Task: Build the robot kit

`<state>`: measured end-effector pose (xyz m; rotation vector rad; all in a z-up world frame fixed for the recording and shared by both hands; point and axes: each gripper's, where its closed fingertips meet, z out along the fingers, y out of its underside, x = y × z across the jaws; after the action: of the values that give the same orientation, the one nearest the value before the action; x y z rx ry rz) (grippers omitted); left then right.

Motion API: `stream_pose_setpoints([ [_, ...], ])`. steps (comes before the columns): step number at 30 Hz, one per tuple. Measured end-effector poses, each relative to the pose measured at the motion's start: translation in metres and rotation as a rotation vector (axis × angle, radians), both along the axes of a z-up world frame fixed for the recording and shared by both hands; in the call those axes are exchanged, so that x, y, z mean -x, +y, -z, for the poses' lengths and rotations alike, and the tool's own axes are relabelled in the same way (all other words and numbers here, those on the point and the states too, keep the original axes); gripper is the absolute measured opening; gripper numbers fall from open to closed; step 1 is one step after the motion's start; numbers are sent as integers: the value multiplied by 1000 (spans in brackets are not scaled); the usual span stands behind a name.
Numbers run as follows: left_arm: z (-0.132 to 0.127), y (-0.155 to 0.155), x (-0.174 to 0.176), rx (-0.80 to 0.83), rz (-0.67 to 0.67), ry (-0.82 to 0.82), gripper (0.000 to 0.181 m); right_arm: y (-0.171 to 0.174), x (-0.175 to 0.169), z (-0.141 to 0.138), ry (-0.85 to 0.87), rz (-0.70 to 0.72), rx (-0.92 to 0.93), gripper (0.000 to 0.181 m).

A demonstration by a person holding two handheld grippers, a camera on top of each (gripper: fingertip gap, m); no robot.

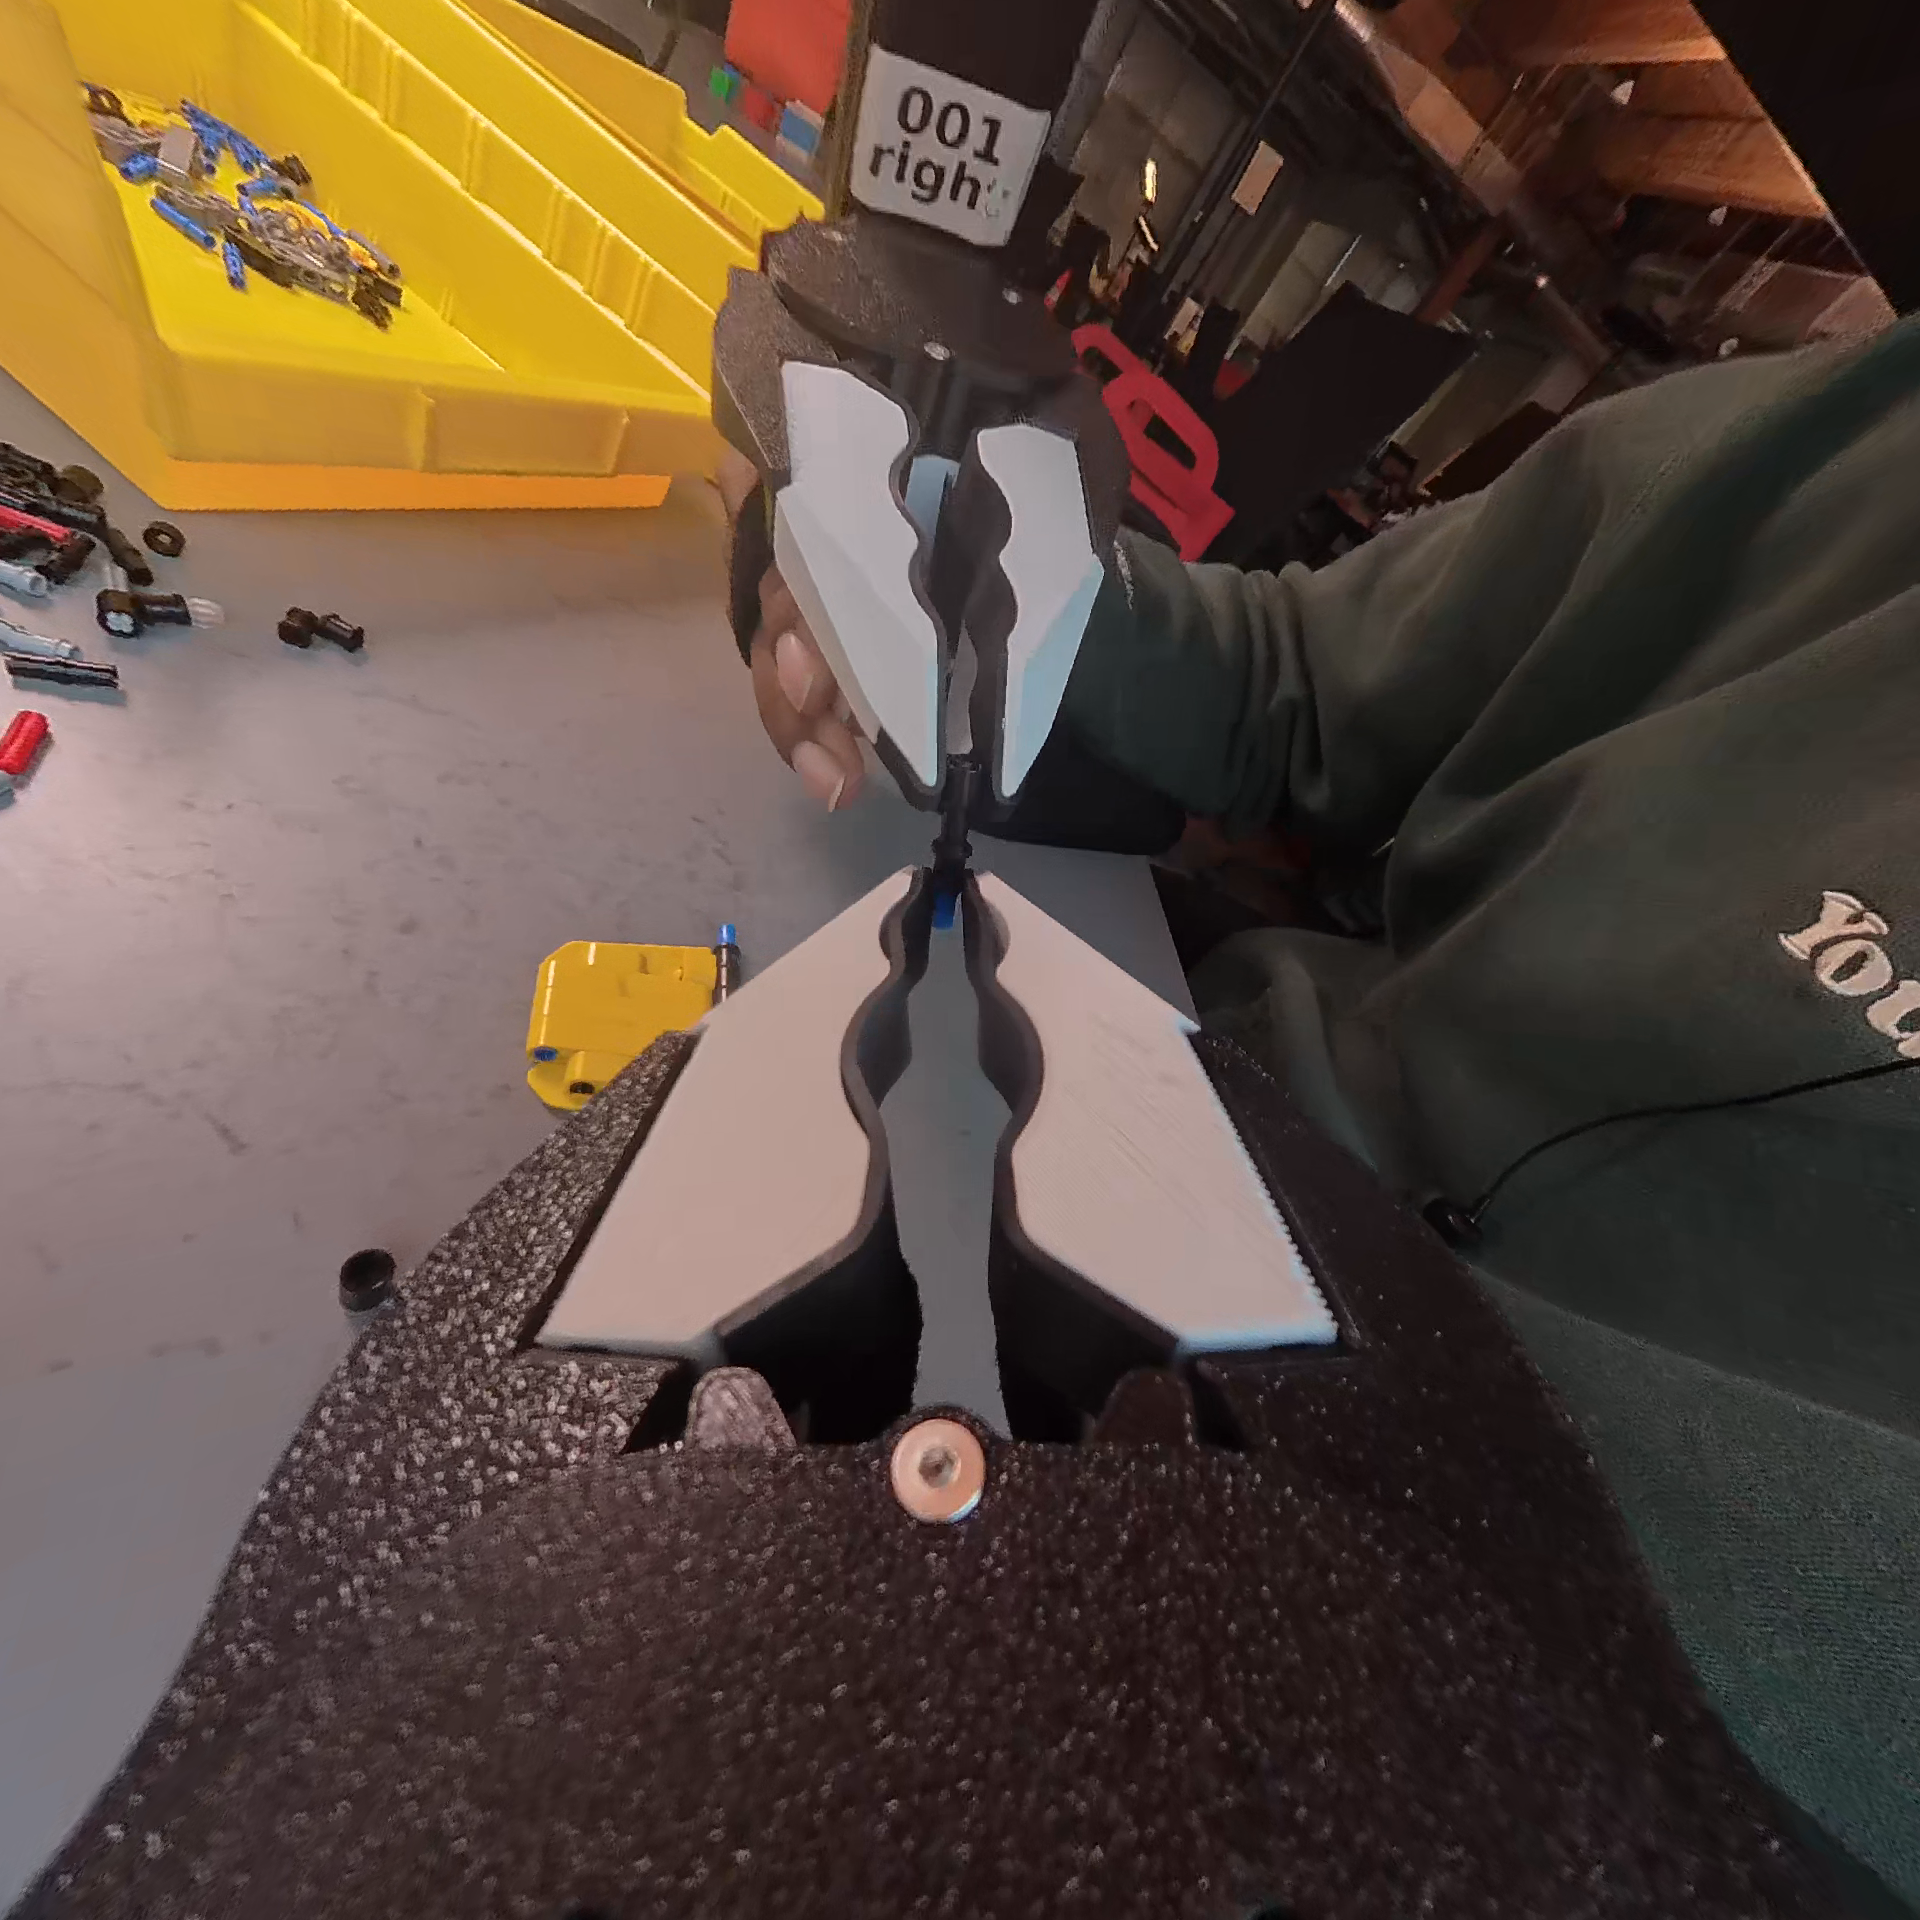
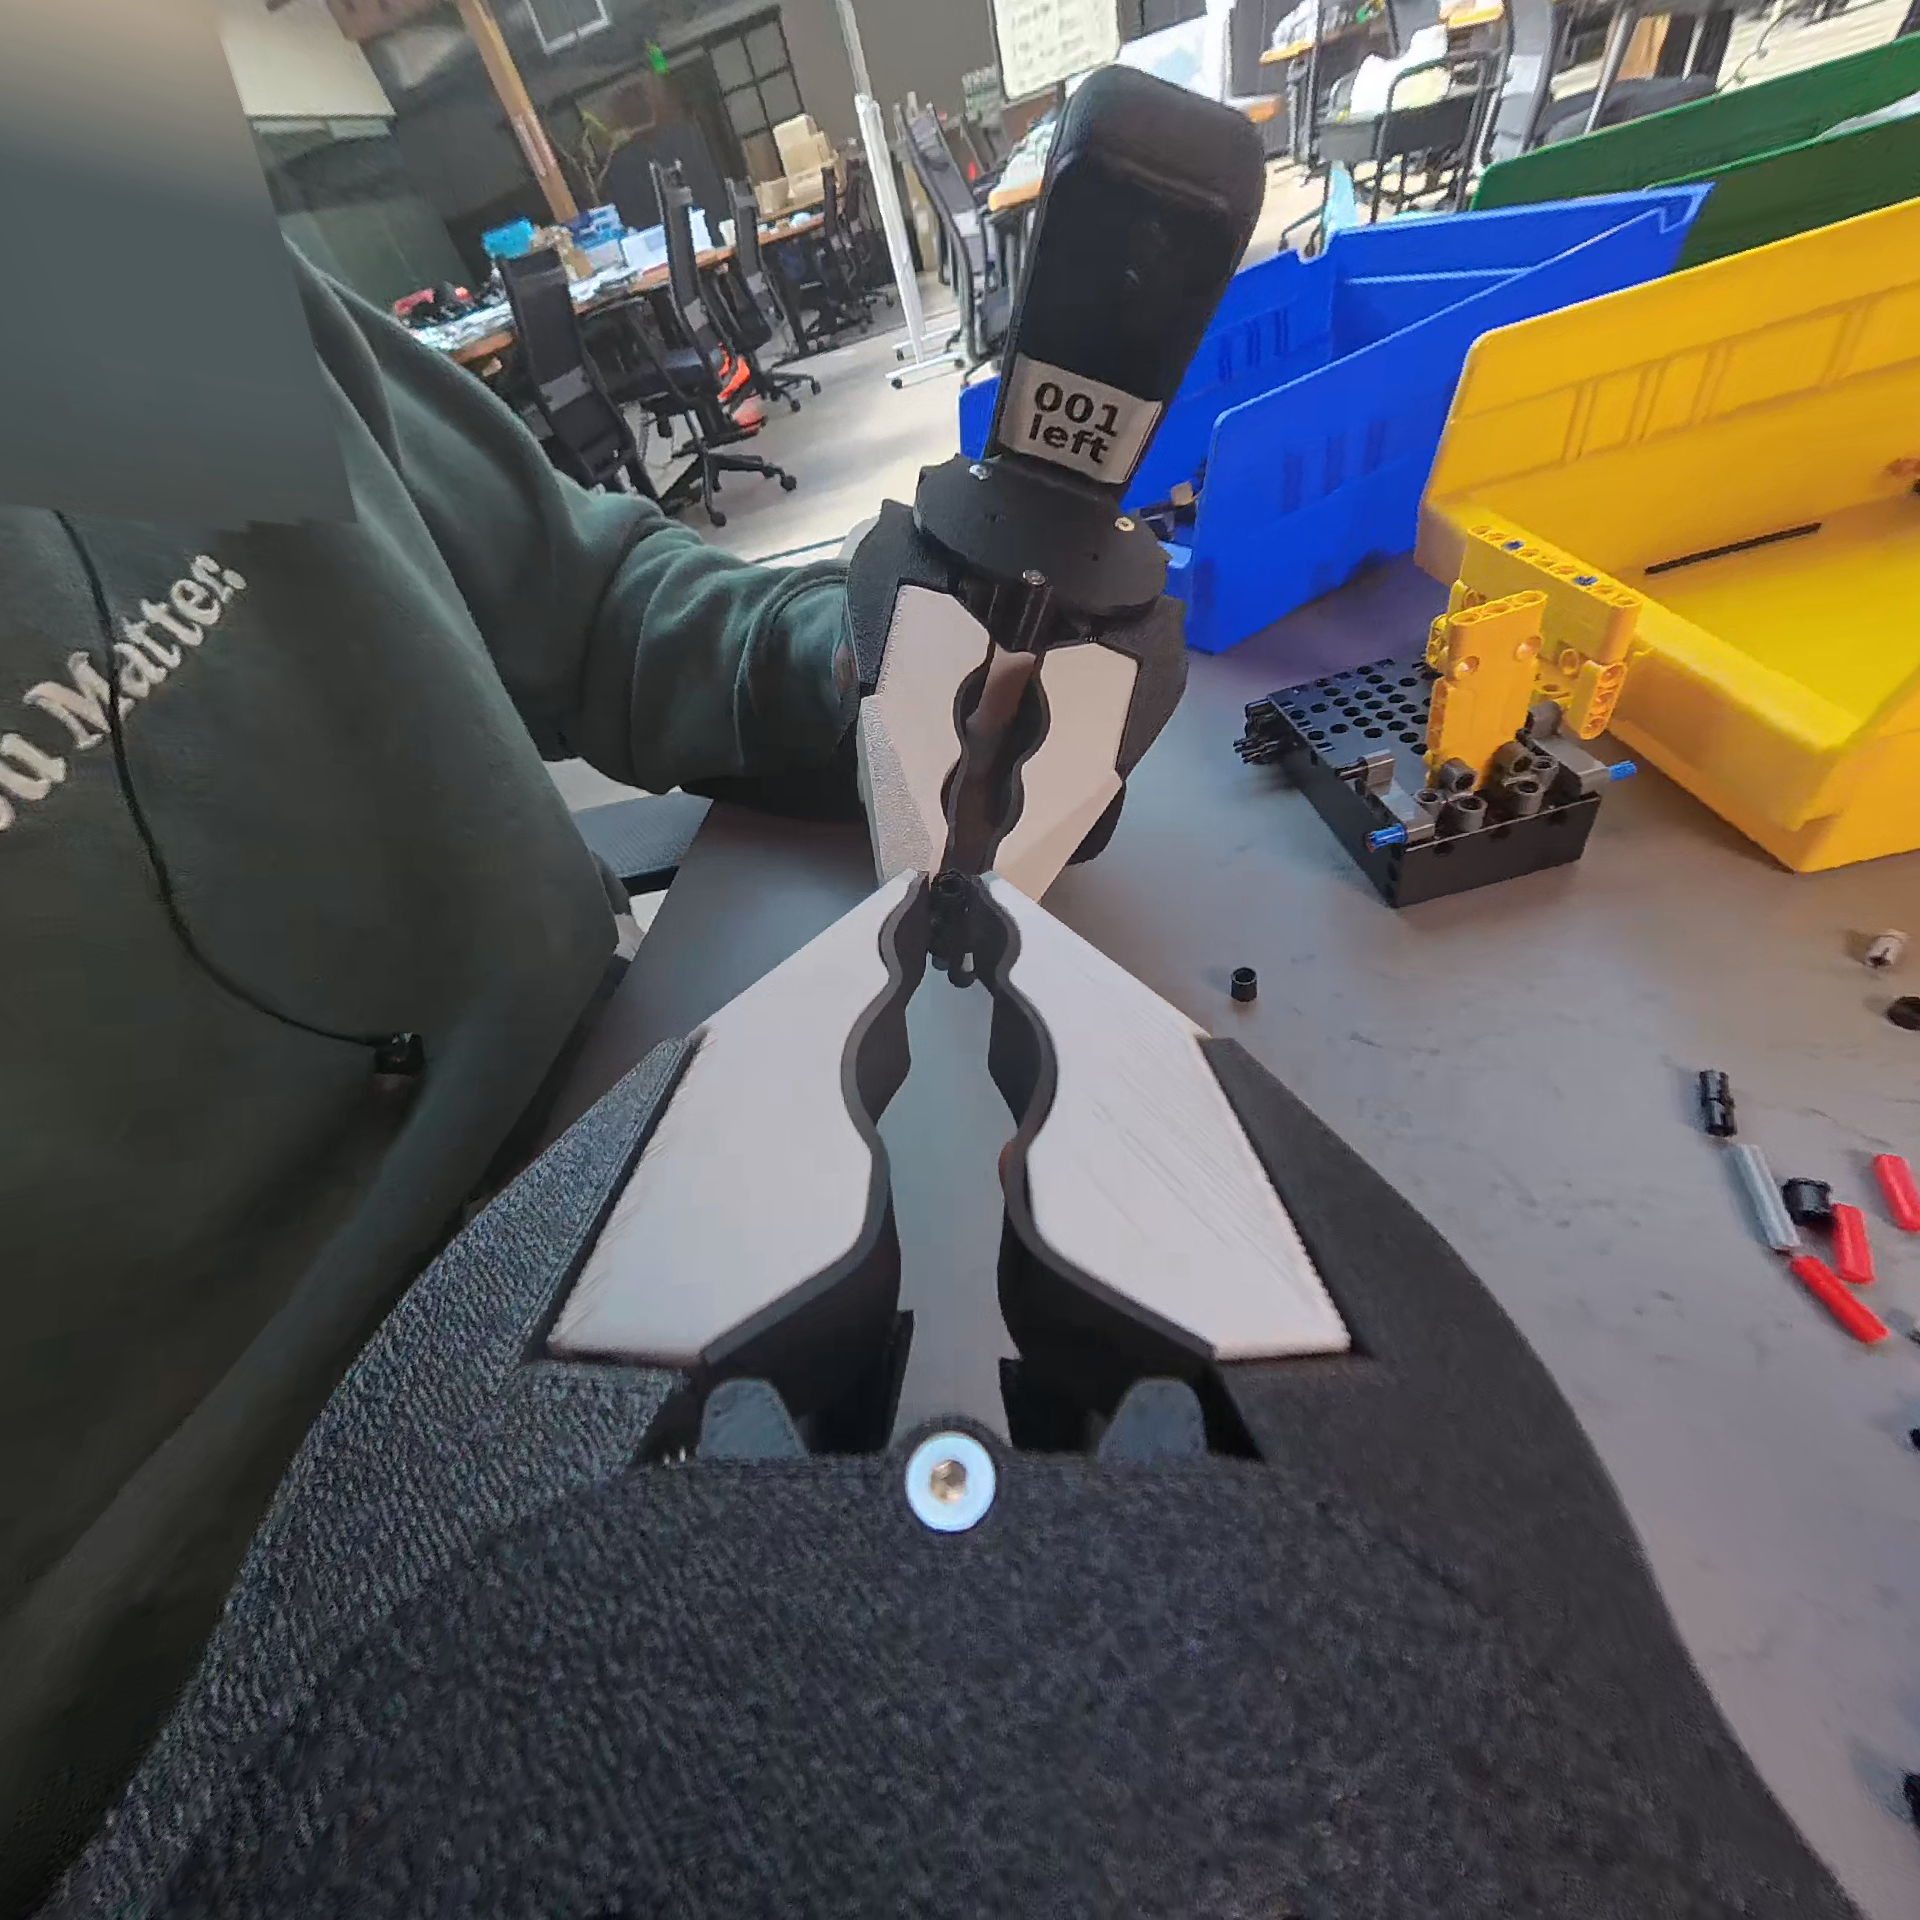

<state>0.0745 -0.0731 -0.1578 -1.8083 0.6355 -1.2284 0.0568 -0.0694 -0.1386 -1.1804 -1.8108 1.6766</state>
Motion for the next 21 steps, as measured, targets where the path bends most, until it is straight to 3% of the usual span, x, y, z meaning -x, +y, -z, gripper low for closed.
stream_pose_setpoints([
  [8,-4,2,2,-111,-55,81,4,0,-4,0,-30,23,-83,6],
  [21,11,2,-1,-96,-47,190,3,-3,-5,23,-114,5,-176,6],
])
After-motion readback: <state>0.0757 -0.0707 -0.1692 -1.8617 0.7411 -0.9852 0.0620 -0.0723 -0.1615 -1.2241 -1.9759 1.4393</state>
